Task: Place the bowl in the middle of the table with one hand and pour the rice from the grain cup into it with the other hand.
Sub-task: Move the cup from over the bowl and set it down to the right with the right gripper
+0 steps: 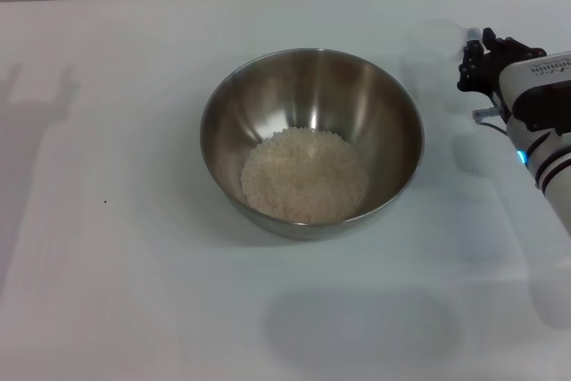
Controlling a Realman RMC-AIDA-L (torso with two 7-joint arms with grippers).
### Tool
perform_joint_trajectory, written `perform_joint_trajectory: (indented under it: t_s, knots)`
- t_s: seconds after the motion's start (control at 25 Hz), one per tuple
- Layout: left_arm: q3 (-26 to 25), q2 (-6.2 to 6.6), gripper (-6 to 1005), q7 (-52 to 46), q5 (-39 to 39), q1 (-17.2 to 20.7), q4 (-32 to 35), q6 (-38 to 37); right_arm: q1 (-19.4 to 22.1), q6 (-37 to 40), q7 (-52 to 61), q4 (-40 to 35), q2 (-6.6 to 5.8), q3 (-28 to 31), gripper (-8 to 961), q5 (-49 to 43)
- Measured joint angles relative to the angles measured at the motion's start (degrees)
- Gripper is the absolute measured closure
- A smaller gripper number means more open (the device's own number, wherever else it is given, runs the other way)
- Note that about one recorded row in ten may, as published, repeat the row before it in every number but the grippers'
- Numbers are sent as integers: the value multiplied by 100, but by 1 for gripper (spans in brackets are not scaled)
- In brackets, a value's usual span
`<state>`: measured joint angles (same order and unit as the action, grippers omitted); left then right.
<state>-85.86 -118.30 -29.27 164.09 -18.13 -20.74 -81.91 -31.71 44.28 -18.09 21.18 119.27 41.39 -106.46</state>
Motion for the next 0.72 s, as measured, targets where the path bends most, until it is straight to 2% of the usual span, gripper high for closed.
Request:
perform_joint_trajectory:
  t_s: [0.36, 0.72]
  knots:
    - [-10, 0, 170, 3, -28, -6, 0, 0, 0, -10, 0, 0, -1, 0, 787, -129]
    - [-10, 0, 170, 2, -26, -7, 0, 0, 72, -20, 0, 12, 17, -136, 671, -138]
